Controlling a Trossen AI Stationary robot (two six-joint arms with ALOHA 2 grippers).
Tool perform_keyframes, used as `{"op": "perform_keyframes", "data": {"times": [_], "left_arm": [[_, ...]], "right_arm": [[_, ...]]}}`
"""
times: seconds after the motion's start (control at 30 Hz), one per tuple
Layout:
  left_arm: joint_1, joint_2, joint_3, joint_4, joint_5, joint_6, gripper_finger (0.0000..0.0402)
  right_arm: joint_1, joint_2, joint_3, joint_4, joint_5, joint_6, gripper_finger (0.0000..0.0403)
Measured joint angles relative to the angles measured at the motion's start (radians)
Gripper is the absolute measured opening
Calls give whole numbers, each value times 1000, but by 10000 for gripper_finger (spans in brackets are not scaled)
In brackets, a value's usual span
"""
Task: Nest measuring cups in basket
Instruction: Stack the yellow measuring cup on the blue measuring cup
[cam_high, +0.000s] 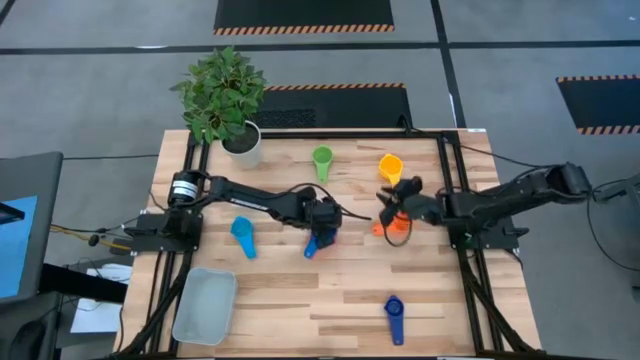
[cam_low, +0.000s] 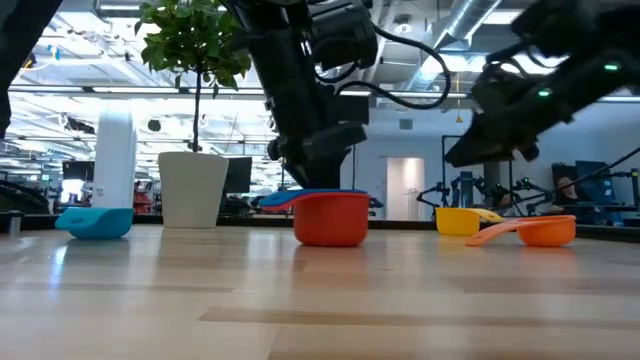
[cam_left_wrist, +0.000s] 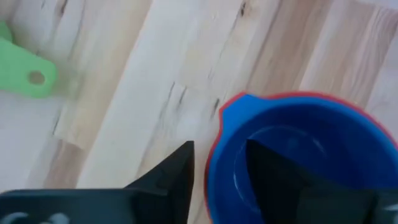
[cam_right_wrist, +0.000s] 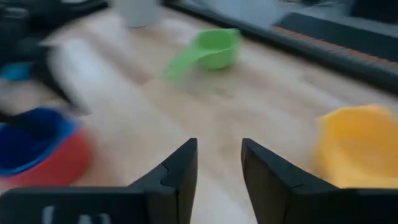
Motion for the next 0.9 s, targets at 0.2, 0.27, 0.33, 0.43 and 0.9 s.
{"op": "perform_keyframes", "data": {"times": [0.2,0.27,0.33,0.43,0.9], "left_arm": [[-4,-53,0,-12,-87,50,172],[-7,-88,-11,-3,-120,61,177],[-13,-121,-27,20,-183,69,178],[-34,-171,-75,91,-282,92,176],[-41,-447,-485,514,-295,109,152]], "right_arm": [[-277,0,160,-324,-10,-23,193],[-381,3,192,-389,-59,-30,200],[-488,4,201,-409,-159,-56,202],[-637,29,202,-406,-323,-78,199],[-804,252,202,-344,-461,-158,162]]}}
